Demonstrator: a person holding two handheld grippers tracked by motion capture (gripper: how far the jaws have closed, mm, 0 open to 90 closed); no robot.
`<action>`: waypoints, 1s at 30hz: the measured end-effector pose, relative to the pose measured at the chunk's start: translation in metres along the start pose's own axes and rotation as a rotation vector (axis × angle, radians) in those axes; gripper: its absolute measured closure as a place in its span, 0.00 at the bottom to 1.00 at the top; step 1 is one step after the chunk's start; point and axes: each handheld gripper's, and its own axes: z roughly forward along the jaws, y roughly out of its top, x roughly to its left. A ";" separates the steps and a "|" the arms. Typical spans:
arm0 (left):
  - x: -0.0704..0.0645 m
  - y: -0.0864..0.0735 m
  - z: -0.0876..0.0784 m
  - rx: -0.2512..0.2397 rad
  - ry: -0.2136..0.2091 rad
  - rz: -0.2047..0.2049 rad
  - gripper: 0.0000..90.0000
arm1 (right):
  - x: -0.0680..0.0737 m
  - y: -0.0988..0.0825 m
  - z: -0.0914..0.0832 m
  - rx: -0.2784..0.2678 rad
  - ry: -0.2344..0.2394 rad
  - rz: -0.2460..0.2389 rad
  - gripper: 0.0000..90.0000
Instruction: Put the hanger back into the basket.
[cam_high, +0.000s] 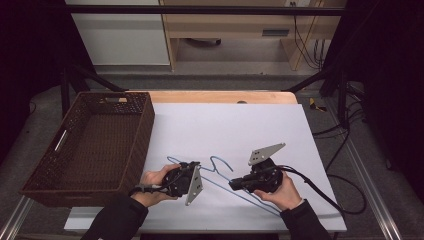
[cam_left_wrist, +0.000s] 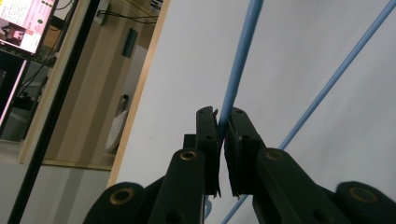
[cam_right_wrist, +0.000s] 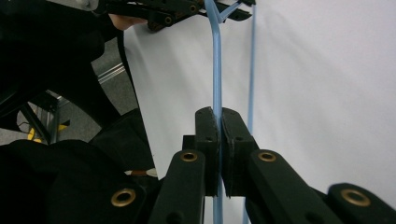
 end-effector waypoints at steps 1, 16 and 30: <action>0.000 0.001 0.000 0.010 -0.007 0.004 0.95 | 0.000 0.000 0.000 -0.002 -0.007 0.000 0.97; 0.011 0.012 -0.004 0.125 -0.065 -0.094 0.97 | -0.001 0.002 -0.017 -0.080 -0.156 -0.045 0.76; 0.030 0.016 0.002 0.278 -0.067 -0.261 0.97 | -0.021 -0.019 -0.060 -0.286 -0.488 -0.022 0.25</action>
